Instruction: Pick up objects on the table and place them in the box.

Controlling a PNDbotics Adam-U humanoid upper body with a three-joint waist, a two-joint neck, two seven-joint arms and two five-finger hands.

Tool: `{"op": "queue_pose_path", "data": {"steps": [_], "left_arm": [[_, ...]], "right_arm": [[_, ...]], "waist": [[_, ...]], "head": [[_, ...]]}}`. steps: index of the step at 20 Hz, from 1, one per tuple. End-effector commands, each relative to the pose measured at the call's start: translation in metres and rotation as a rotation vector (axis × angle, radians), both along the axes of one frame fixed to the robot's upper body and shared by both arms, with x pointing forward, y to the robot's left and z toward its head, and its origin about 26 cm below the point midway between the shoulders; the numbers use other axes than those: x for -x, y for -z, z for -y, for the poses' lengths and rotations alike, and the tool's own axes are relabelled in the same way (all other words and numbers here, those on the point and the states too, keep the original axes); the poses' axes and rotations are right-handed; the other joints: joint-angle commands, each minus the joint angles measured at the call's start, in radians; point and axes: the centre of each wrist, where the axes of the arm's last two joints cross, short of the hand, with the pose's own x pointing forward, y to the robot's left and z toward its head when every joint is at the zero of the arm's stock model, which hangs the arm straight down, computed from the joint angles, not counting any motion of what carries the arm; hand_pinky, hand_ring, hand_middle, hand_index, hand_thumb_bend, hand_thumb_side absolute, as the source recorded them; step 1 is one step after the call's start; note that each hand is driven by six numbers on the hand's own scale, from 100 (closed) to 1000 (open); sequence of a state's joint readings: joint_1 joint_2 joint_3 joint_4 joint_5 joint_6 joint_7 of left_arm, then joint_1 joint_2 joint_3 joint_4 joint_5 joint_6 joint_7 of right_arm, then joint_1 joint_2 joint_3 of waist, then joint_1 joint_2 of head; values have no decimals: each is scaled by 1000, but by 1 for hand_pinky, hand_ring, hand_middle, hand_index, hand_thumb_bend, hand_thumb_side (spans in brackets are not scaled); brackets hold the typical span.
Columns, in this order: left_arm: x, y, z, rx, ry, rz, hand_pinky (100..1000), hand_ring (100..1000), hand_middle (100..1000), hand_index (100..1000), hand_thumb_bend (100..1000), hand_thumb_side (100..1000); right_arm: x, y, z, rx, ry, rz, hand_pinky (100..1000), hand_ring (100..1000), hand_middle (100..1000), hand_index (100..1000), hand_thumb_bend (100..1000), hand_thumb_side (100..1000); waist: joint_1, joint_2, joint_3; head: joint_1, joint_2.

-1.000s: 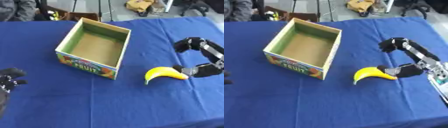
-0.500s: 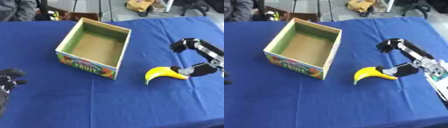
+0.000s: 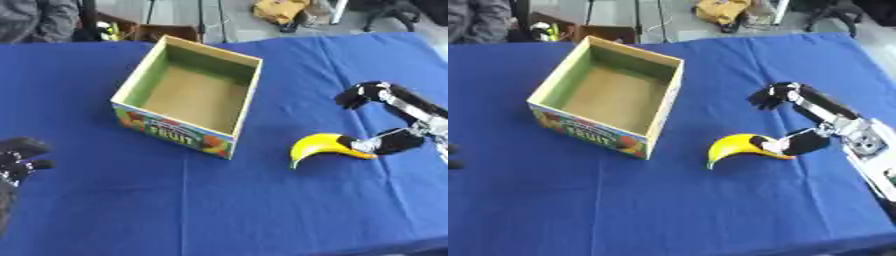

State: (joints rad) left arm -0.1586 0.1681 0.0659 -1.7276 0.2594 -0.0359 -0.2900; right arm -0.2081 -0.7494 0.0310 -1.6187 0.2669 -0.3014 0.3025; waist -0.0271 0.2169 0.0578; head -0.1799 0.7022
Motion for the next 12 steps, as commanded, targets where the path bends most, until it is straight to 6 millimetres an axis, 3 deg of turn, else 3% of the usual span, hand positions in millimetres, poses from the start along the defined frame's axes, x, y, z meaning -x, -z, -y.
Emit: {"op": "queue_pose_path", "data": {"steps": [1, 9, 12], "left_arm": [[-1, -7, -4, -20, 3, 24, 662, 740, 634, 696, 265, 1000], [-1, -7, -3, -20, 8, 25, 662, 740, 634, 696, 264, 1000], [-1, -8, -3, -20, 8, 26, 662, 740, 634, 696, 263, 1000]], "right_arm": [[-3, -6, 3, 32, 3, 10, 702, 713, 702, 816, 389, 213], [-8, 4, 2, 54, 3, -15, 700, 710, 699, 814, 379, 185], [-10, 7, 2, 61, 6, -21, 700, 710, 698, 814, 365, 212]], "waist": [[1, -11, 2], [3, -10, 4], [4, -9, 5]], "head": [[-4, -1], [-8, -4], [-8, -5]]}}
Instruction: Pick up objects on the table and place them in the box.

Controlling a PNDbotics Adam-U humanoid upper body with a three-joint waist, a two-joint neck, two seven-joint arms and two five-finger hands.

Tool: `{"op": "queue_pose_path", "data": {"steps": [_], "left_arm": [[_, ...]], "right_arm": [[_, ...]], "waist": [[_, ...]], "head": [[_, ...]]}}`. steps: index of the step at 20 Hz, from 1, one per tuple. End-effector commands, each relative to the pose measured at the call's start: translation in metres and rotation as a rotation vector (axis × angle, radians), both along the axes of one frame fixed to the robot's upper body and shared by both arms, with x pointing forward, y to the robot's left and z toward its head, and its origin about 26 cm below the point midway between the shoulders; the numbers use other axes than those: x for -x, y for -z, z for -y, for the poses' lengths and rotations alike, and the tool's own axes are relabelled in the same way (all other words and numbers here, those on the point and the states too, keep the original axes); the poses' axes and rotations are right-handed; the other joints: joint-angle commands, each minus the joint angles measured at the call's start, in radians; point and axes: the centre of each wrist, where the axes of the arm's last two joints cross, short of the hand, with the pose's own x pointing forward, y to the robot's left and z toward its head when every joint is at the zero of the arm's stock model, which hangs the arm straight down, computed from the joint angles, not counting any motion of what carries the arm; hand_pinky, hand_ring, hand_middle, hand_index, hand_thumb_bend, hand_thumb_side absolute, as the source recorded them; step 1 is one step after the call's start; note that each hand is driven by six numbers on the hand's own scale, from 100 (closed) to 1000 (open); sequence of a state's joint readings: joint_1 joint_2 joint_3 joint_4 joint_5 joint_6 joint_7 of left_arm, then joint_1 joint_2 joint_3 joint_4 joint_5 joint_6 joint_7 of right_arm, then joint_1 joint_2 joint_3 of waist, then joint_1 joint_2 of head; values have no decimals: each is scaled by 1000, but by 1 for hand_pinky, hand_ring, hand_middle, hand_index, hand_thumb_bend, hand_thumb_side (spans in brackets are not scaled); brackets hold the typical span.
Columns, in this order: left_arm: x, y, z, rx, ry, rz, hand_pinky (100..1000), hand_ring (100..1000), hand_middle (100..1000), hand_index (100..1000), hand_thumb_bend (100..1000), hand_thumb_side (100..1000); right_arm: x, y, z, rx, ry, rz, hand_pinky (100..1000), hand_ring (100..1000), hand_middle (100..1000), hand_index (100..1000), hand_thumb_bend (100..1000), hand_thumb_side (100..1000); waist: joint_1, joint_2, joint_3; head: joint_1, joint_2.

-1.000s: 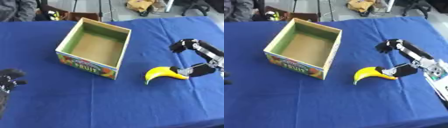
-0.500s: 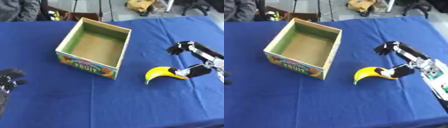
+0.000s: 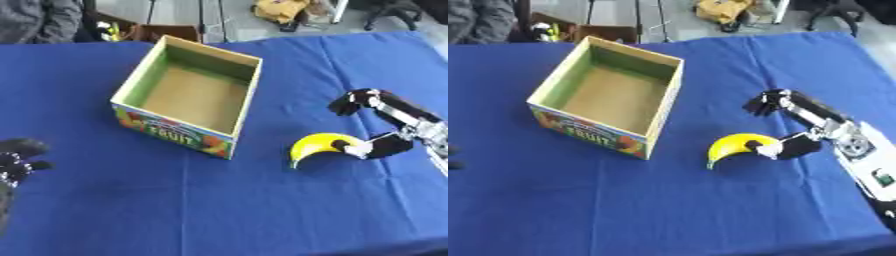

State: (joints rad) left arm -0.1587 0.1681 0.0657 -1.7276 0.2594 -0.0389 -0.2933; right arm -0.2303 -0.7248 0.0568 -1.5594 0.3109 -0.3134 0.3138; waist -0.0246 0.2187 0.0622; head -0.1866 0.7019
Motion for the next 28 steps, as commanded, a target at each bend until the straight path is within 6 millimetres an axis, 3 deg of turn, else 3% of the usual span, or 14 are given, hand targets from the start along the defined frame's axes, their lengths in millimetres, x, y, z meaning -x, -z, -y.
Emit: {"op": "queue_pose_path", "data": {"steps": [1, 28], "left_arm": [[-1, -8, -3, -19, 5, 23, 662, 740, 634, 696, 263, 1000], [-1, -7, -2, -18, 7, 19, 662, 740, 634, 696, 264, 1000]], "right_arm": [[-3, -8, 4, 35, 4, 16, 699, 710, 698, 814, 363, 215], [-14, 15, 9, 136, 21, -49, 702, 714, 695, 810, 349, 213]], "waist": [[1, -11, 1], [1, -9, 7]], "head": [[-2, -5], [-6, -2]]}}
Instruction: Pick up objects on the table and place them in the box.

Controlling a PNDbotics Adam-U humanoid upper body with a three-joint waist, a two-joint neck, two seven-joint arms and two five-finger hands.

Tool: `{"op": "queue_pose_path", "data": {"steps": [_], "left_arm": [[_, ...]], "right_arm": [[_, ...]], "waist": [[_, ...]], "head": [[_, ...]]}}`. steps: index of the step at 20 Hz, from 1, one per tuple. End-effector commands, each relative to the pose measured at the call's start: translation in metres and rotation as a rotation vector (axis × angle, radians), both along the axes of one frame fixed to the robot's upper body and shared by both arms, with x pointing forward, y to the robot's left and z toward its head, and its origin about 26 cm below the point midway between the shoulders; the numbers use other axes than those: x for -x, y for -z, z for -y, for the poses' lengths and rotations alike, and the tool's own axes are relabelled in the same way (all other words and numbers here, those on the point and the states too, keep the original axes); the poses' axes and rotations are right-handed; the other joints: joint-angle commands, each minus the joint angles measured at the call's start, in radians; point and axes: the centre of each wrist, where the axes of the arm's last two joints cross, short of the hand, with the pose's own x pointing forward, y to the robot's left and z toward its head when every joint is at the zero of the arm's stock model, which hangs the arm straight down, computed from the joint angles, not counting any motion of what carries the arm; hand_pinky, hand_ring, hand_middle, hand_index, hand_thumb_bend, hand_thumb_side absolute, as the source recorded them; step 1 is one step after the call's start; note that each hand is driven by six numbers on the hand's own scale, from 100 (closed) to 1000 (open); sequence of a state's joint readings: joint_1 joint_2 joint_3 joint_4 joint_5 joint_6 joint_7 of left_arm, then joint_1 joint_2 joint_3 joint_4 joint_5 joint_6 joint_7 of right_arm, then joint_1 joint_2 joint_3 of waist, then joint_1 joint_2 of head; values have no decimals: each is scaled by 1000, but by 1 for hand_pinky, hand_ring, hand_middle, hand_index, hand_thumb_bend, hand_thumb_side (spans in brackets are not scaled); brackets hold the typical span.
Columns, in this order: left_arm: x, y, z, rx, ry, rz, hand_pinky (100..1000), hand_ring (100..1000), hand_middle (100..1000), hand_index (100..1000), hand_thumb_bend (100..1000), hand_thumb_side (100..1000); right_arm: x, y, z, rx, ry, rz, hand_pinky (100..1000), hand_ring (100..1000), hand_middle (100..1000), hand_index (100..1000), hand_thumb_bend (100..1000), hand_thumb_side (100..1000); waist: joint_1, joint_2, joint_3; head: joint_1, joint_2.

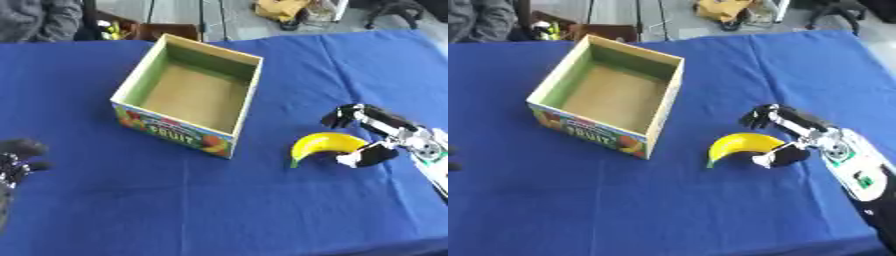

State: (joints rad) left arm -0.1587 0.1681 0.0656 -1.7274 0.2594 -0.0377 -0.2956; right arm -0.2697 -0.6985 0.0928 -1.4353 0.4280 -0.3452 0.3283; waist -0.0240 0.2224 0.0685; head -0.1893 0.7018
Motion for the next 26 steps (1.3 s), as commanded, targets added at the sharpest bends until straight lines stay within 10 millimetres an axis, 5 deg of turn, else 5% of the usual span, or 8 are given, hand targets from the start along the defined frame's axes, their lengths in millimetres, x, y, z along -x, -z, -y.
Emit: {"op": "queue_pose_path", "data": {"steps": [1, 26], "left_arm": [[-1, -7, -2, -17, 4, 20, 662, 740, 634, 696, 265, 1000], [-1, -7, -1, -18, 10, 23, 662, 740, 633, 696, 263, 1000]], "right_arm": [[-2, -10, 4, 33, 1, 17, 702, 714, 695, 809, 348, 214], [-5, -5, 1, 100, -16, 1, 703, 721, 677, 788, 331, 222]], "waist": [[0, -12, 1], [4, -9, 3]], "head": [[-5, -1], [-6, 0]]}}
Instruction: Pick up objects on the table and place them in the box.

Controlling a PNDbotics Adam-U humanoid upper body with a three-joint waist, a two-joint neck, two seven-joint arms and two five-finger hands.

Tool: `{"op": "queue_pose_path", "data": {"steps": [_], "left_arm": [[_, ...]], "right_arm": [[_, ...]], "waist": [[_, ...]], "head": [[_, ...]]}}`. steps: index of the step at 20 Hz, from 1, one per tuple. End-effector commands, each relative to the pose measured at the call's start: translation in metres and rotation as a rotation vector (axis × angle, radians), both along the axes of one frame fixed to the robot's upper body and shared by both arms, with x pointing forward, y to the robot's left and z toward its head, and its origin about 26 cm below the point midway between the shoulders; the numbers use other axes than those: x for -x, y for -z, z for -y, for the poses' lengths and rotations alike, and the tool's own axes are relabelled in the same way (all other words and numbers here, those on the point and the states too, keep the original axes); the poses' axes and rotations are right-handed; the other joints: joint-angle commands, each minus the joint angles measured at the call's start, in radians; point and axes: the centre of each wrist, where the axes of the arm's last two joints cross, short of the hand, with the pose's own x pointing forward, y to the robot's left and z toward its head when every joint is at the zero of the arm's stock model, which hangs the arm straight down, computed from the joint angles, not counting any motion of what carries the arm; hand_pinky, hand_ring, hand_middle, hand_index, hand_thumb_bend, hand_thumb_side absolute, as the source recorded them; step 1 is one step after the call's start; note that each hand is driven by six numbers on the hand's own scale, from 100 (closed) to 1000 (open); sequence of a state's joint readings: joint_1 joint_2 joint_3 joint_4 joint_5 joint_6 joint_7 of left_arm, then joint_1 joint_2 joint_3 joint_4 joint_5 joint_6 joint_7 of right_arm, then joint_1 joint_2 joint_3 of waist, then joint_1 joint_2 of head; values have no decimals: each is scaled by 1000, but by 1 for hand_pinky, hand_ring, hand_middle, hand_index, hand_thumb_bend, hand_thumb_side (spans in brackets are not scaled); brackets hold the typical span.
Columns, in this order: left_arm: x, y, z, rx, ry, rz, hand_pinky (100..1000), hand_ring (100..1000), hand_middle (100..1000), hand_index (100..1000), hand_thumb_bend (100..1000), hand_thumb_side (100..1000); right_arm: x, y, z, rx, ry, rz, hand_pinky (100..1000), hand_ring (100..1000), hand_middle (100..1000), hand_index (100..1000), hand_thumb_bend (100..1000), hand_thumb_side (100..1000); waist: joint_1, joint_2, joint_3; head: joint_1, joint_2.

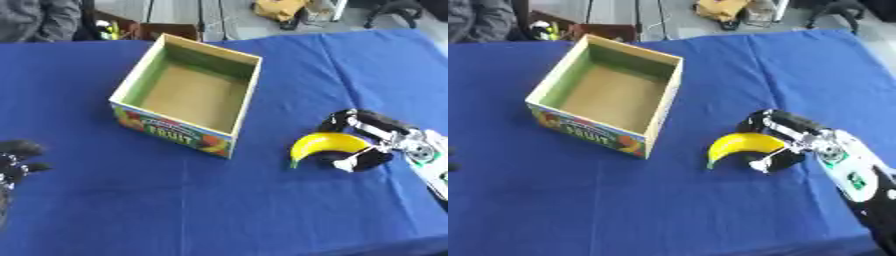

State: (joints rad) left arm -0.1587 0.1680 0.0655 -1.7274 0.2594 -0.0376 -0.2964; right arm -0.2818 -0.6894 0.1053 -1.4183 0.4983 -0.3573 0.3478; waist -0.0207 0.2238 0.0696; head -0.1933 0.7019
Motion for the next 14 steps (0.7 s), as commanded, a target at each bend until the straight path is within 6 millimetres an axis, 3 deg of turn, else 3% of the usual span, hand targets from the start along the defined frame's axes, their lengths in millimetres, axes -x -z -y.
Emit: {"op": "queue_pose_path", "data": {"steps": [1, 14], "left_arm": [[-1, -7, -1, -18, 9, 23, 662, 740, 633, 696, 263, 1000], [-2, -7, -1, -19, 12, 24, 662, 740, 633, 696, 261, 1000]], "right_arm": [[-2, -9, 4, 27, 0, 17, 703, 721, 677, 788, 331, 222], [-2, -8, 3, 37, 0, 18, 645, 571, 556, 684, 285, 197]], "waist": [[0, -10, 2], [0, -10, 3]], "head": [[-3, 0], [-3, 1]]}}
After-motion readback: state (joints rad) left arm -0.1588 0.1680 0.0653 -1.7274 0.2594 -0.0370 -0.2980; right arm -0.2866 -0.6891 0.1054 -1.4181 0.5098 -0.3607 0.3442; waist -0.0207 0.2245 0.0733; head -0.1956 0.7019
